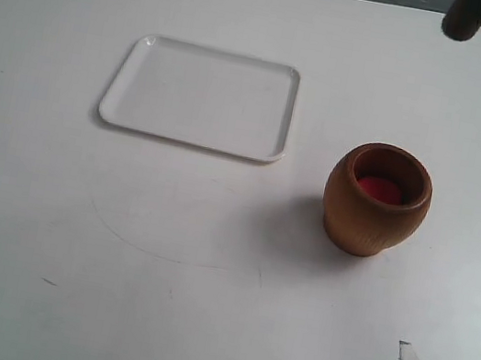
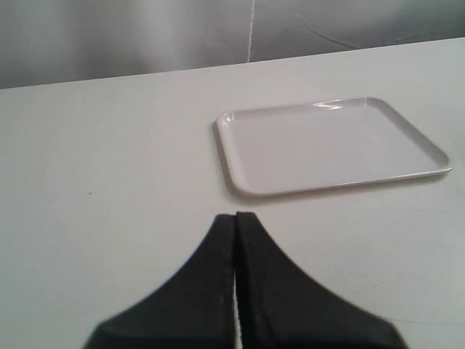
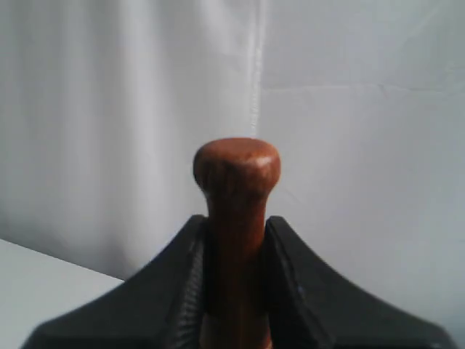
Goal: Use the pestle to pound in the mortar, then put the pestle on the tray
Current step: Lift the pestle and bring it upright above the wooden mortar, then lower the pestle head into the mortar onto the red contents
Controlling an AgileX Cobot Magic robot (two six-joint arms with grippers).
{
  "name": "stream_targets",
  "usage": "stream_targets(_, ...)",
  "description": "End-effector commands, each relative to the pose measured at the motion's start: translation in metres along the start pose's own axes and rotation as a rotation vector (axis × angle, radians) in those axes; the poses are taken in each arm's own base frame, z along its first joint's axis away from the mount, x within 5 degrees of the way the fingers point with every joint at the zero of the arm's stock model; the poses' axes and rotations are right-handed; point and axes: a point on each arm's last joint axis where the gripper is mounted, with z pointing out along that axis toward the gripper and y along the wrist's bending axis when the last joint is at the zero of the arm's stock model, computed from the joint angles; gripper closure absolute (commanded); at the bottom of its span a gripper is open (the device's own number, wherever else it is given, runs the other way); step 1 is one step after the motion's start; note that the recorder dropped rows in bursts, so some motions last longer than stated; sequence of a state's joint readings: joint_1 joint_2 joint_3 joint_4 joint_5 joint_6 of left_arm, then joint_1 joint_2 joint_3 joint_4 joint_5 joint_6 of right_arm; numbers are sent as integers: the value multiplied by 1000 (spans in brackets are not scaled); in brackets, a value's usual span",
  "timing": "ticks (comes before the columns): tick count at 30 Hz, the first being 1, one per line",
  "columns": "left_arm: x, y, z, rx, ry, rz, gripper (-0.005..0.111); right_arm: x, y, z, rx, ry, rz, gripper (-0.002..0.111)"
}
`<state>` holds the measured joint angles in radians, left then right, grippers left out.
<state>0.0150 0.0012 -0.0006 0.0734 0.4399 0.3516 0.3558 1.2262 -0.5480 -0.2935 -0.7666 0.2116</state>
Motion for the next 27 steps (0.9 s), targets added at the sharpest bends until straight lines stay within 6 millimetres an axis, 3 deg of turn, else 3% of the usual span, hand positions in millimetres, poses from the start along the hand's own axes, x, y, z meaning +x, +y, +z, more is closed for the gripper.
stream_targets(1,0,-1,0,8,-7,-12,107,13,14,-23,-122,-88,101,108)
stream_targets(7,0,-1,0,8,-7,-12,107,39,24,-44,-176,-15,122,108)
stream_targets(22,0,-1,0,8,-7,-12,107,69,31,-73,-185,84,12,108)
stream_targets(27,0,-1,0,8,-7,-12,107,75,27,-73,-143,88,-11,108)
